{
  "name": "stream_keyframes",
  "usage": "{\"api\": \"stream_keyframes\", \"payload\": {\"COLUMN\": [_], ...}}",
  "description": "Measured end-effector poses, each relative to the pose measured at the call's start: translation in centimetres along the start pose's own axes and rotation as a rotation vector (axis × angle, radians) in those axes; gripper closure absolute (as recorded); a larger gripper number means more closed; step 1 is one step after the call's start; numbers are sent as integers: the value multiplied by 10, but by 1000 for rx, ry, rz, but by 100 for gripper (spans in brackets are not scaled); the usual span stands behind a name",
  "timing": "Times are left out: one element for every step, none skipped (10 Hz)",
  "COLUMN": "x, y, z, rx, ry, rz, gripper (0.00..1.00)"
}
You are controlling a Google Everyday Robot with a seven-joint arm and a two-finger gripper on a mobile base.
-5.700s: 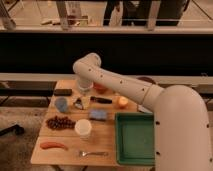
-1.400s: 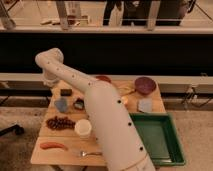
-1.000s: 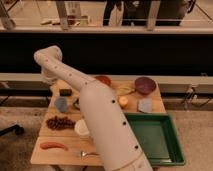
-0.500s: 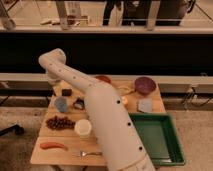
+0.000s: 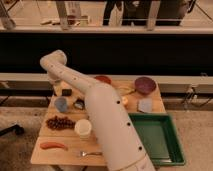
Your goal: Wipe table surface with eraser
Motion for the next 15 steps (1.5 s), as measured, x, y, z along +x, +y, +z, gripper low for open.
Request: {"api": "stream_keyframes", "payload": {"x": [2,3,4,5,7,8,12,14,16,19,22,24,26,31,36], "y": [-3,-5,-7,-10,-10,-11,-11,-9,-7,-5,-2,2,4,7,9], "z": [3,4,6,10,14,18,24,29,34,38,43,49,52,55,57], "rx": [9,14,19,23,21,18,10,3,-5,-11,-19,-29,-34,-40,-41], "ry": [8,15,24,33,38,41,47,46,41,37,32,26,21,16,12], "rz": [12,18,25,37,51,68,92,113,129,142,156,173,182,198,213], "gripper": [20,20,20,20,20,20,20,20,20,20,20,20,20,20,20]}}
